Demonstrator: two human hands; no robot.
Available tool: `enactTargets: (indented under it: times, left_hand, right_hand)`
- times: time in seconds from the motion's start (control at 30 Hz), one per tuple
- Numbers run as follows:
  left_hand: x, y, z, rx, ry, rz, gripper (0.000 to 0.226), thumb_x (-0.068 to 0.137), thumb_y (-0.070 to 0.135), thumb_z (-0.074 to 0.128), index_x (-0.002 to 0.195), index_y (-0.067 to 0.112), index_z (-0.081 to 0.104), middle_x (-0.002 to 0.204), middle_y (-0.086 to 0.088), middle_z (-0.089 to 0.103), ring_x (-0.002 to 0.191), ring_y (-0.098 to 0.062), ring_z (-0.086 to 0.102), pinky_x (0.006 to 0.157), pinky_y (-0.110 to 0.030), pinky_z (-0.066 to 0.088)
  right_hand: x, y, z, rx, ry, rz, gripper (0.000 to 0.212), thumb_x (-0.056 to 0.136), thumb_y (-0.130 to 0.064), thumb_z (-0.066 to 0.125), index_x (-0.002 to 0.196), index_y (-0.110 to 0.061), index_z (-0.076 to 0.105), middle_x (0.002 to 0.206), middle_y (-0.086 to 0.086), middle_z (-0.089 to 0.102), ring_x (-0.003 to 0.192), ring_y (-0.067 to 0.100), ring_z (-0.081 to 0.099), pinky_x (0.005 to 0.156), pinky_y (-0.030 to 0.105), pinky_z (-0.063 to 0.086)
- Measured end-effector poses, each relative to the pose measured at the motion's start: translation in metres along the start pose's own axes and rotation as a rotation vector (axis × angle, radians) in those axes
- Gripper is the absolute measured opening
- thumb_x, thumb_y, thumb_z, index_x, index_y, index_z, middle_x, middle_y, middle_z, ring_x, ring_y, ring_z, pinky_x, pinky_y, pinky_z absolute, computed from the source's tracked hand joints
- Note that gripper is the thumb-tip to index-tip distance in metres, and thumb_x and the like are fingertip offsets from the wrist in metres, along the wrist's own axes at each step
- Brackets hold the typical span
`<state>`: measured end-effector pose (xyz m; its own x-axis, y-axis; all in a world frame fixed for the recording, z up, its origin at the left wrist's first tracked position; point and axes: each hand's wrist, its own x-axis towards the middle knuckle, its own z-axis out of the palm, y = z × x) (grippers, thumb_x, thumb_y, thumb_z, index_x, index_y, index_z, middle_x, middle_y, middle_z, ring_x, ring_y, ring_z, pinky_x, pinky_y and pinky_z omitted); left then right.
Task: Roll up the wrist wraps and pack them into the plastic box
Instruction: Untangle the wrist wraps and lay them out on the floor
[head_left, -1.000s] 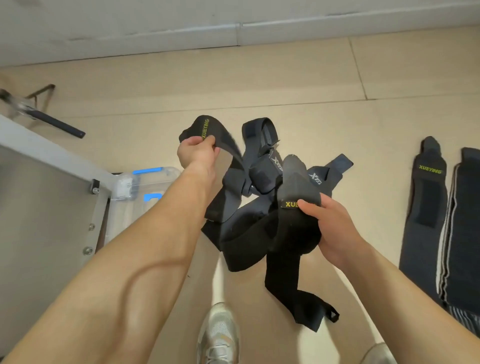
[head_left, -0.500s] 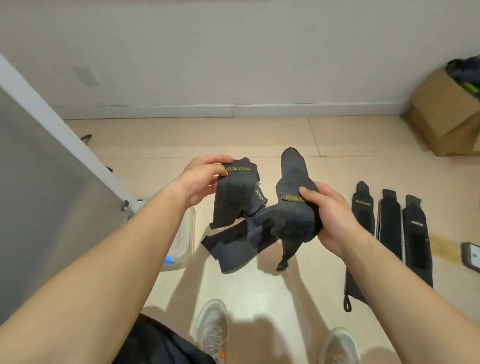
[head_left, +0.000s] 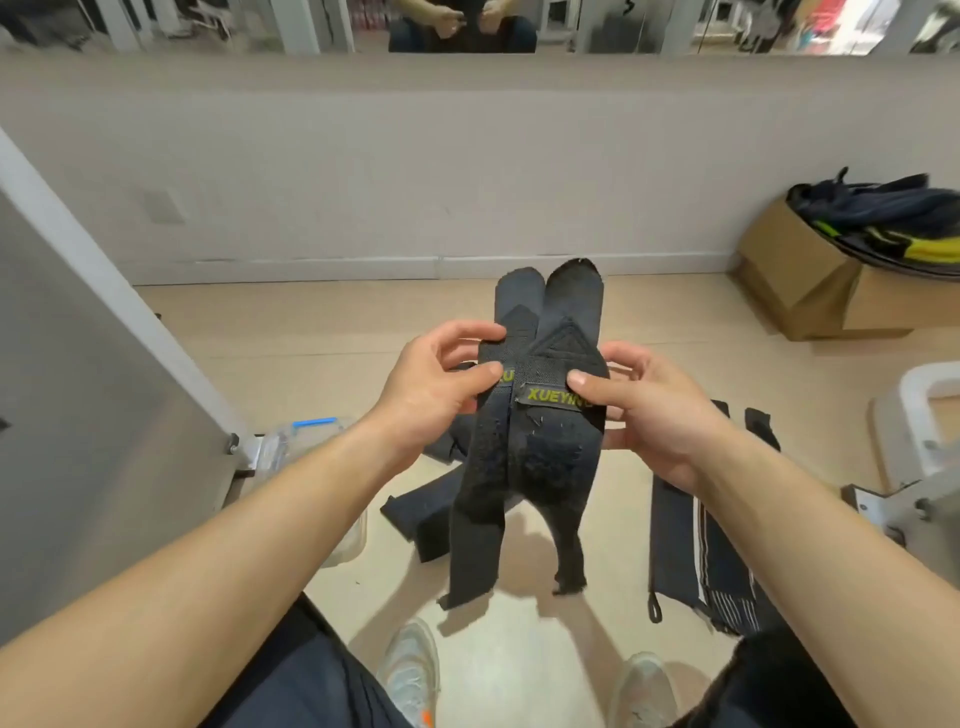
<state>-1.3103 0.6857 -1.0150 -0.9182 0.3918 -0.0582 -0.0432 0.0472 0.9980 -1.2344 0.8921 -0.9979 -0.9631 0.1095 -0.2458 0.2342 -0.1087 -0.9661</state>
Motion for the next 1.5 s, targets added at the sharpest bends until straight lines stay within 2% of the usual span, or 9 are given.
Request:
enactTargets:
  times: [0.2, 0.3, 0.43, 0.7, 1.0, 1.2, 1.27, 1.4, 1.5]
  left_hand:
    - [0.003, -0.008, 0.012, -0.042, -0.015, -0.048, 0.056, 0.093, 0.001, 0.069, 0.14, 0.026, 0.053, 0.12, 0.006, 0.074, 0.091, -0.022, 0.066, 0.069, -0.031, 0.052]
    - [0.004, -0.013, 0.018, -0.066, -0.046, -0.084, 0.045, 0.095, 0.005, 0.069, 0.135, 0.021, 0.06, 0.121, 0.006, 0.074, 0.101, -0.02, 0.068, 0.081, -0.04, 0.051]
    - [0.006, -0.01, 0.027, -0.113, -0.067, -0.087, 0.037, 0.094, 0.008, 0.07, 0.128, 0.021, 0.066, 0.117, 0.004, 0.076, 0.09, -0.011, 0.07, 0.068, -0.025, 0.051]
    - [0.012, -0.011, 0.036, -0.132, -0.098, -0.115, 0.029, 0.097, 0.008, 0.063, 0.124, 0.018, 0.071, 0.099, 0.001, 0.077, 0.073, -0.012, 0.067, 0.059, -0.019, 0.051]
    - [0.014, -0.008, 0.04, -0.184, -0.105, -0.154, 0.036, 0.098, -0.001, 0.048, 0.116, 0.018, 0.073, 0.091, 0.0, 0.076, 0.069, -0.008, 0.068, 0.054, -0.016, 0.05]
    - [0.014, -0.01, 0.041, -0.194, -0.032, -0.194, 0.027, 0.102, 0.026, 0.05, 0.11, 0.016, 0.075, 0.098, -0.001, 0.073, 0.082, -0.015, 0.063, 0.064, -0.024, 0.05]
    - [0.015, -0.013, 0.043, -0.155, -0.028, -0.167, 0.02, 0.1, 0.031, 0.06, 0.107, 0.017, 0.074, 0.097, 0.0, 0.074, 0.083, -0.014, 0.067, 0.067, -0.022, 0.052]
    - [0.017, -0.019, 0.043, -0.071, -0.005, -0.112, 0.026, 0.093, 0.027, 0.073, 0.111, 0.009, 0.072, 0.092, 0.001, 0.077, 0.085, -0.013, 0.072, 0.079, -0.036, 0.054]
    - [0.019, -0.018, 0.043, -0.105, 0.027, -0.111, 0.021, 0.096, 0.021, 0.069, 0.109, 0.004, 0.07, 0.087, 0.001, 0.077, 0.076, -0.01, 0.072, 0.068, -0.026, 0.056]
  right_hand:
    - [0.002, 0.019, 0.0, 0.055, 0.055, -0.001, 0.012, 0.098, -0.017, 0.064, 0.103, -0.018, 0.075, 0.093, 0.001, 0.076, 0.079, 0.017, 0.068, 0.072, 0.039, 0.054]
    - [0.006, 0.022, 0.0, 0.08, 0.071, 0.004, 0.014, 0.099, -0.019, 0.064, 0.104, -0.018, 0.077, 0.092, 0.003, 0.075, 0.075, 0.018, 0.066, 0.071, 0.039, 0.047]
    - [0.014, 0.02, 0.001, 0.099, 0.096, -0.009, 0.014, 0.099, -0.017, 0.063, 0.108, -0.014, 0.073, 0.09, 0.002, 0.076, 0.071, 0.015, 0.07, 0.065, 0.037, 0.053]
    - [0.023, 0.02, -0.001, 0.063, 0.17, -0.036, 0.016, 0.099, -0.014, 0.064, 0.112, -0.009, 0.072, 0.09, 0.002, 0.077, 0.072, 0.015, 0.074, 0.055, 0.03, 0.058]
    - [0.027, 0.022, -0.004, 0.008, 0.218, -0.03, 0.016, 0.097, -0.017, 0.068, 0.109, -0.01, 0.074, 0.089, 0.004, 0.078, 0.073, 0.016, 0.075, 0.059, 0.031, 0.06]
    - [0.026, 0.021, -0.002, -0.045, 0.222, -0.028, 0.014, 0.096, -0.018, 0.07, 0.106, -0.01, 0.075, 0.085, 0.001, 0.078, 0.072, 0.014, 0.074, 0.06, 0.031, 0.06]
    - [0.025, 0.02, -0.001, -0.07, 0.228, -0.027, 0.014, 0.095, -0.018, 0.071, 0.104, -0.009, 0.076, 0.086, 0.004, 0.078, 0.075, 0.017, 0.074, 0.064, 0.035, 0.062]
    - [0.026, 0.023, 0.002, -0.186, 0.254, -0.011, 0.015, 0.091, -0.025, 0.076, 0.092, -0.011, 0.075, 0.088, 0.012, 0.077, 0.076, 0.024, 0.074, 0.077, 0.061, 0.059]
    - [0.026, 0.026, 0.006, -0.232, 0.353, -0.012, 0.031, 0.083, -0.037, 0.083, 0.095, -0.015, 0.065, 0.079, 0.003, 0.068, 0.076, 0.02, 0.071, 0.078, 0.059, 0.06]
